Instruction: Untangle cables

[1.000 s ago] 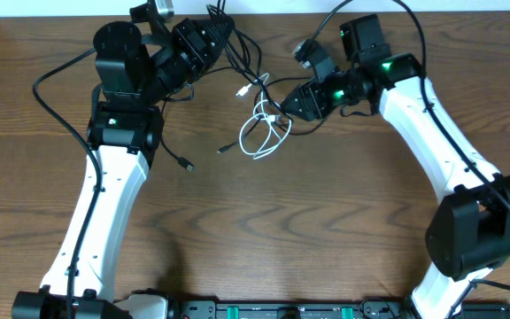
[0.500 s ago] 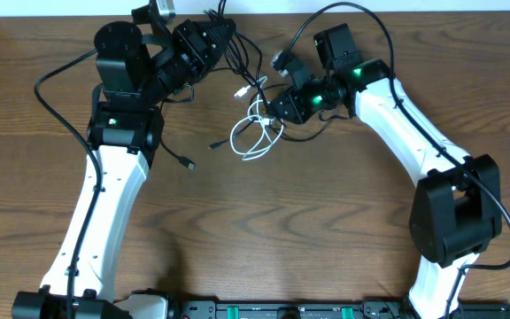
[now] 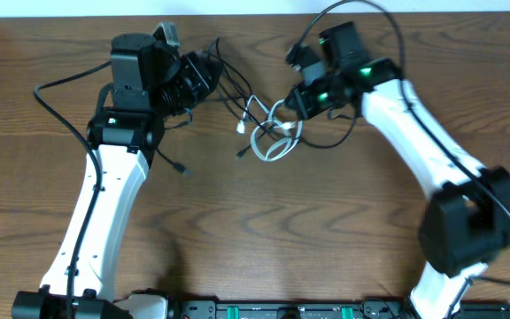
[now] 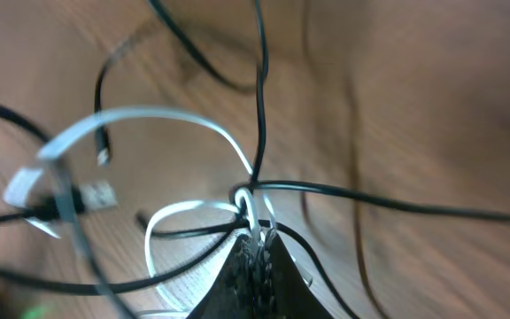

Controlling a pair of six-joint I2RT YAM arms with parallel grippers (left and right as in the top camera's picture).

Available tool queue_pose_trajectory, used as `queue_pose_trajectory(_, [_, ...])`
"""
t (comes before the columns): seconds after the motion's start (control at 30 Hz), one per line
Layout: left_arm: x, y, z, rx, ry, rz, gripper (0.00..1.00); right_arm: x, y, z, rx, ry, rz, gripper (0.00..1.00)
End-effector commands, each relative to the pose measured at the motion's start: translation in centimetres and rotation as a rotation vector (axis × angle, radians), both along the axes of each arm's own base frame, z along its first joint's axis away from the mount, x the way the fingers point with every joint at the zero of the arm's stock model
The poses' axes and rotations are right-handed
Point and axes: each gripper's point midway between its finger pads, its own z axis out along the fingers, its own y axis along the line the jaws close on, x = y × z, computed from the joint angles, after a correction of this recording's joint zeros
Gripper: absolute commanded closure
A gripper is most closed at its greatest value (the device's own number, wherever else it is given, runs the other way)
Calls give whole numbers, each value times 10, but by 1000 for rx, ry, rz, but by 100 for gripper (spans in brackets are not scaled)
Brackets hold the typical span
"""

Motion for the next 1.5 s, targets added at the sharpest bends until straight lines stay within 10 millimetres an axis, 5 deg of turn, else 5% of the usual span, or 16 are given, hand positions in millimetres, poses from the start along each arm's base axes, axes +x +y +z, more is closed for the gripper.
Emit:
queue_pose_trajectory(0.0, [3, 24, -15, 226, -36, 12, 93, -1, -29, 83, 46, -174, -82, 99])
queue_pose_trajectory(0.2, [-7, 35, -50, 358, 56, -20, 93, -23, -71, 173, 160, -348, -127, 99])
queue_pose_trajectory(0.33, [-14, 41, -73, 401, 139, -29, 92, -34, -91, 195, 193, -381, -150, 99])
queue_pose_trajectory(0.57, [-17, 44, -102, 444, 218, -58, 92, -38, -98, 176, 162, -296, -176, 99])
queue_pose_trajectory(0.67, [-13, 55, -113, 507, 240, -31, 72, -35, -104, 163, 126, -260, -217, 95])
queue_pose_trajectory(0.77, [-10, 70, -119, 633, 224, -44, 40, -30, -111, 151, 94, -216, -270, 80])
queue_pose_trajectory(0.83, [-5, 78, -117, 706, 195, -46, 30, -29, -112, 146, 90, -203, -275, 74])
queue_pose_trajectory(0.97, [-2, 74, -96, 752, 118, -99, 27, -23, -119, 139, 69, -193, -300, 65])
queue_pose_trajectory(1.13, [-21, 28, -77, 678, 20, -297, 28, -20, -131, 135, 26, -196, -343, 55])
queue_pose_trajectory(1.27, [-52, 4, -91, 674, 103, -408, 28, -20, -134, 133, 9, -190, -356, 51])
queue_pose_trajectory(1.47, [-78, 1, -103, 680, 202, -467, 28, -21, -135, 129, 4, -175, -357, 47])
